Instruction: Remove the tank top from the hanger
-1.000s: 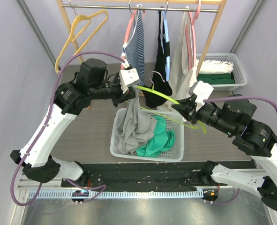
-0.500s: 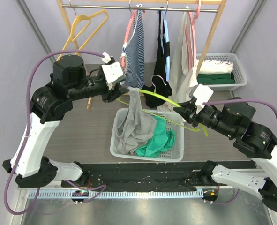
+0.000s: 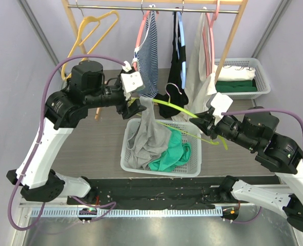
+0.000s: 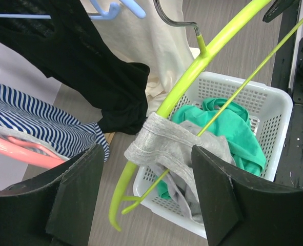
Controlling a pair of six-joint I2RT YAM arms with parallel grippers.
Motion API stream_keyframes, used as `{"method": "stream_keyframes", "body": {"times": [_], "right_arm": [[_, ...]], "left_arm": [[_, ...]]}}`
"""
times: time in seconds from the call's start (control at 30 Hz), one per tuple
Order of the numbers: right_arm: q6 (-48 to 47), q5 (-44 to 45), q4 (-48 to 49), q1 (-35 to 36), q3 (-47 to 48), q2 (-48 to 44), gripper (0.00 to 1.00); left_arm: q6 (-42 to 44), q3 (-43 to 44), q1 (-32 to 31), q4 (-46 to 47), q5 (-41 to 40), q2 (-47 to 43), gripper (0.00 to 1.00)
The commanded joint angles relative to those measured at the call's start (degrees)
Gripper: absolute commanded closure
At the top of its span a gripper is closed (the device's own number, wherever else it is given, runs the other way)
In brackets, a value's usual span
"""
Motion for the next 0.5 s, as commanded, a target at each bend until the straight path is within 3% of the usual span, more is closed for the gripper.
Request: {"method": "stream_keyframes", "body": {"times": [0.0,0.17,0.27,0.4,0.47], "right_arm": [[1.0,-1.0,4.4,0.1,2.9,-0.5,0.99],[1.4,-2.1,4.6,0.0,3.4,-0.4,0.99],[1.4,-2.0,4.5,0.1,3.5,-0.5,0.99],[1.1,-1.9,4.2,0.1,4.0,-0.5,0.99],[0.9,-1.8,4.1,0.1,4.1,-0.4,0.99]], "left_arm": [[-0.3,-0.2,0.3,1.7,0.9,0.1,0.28],[-0.3,-0.2,0.3,2.4,0.2,0.9,0.4],[-0.1,-0.1,0.3,2.4,0.1,1.2,0.54],[0.2,-0.1,0.3,2.2,-0.1,1.1,0.82],[0.3,-0.1,0.3,2.2,-0.2,1.0,0.87]]}}
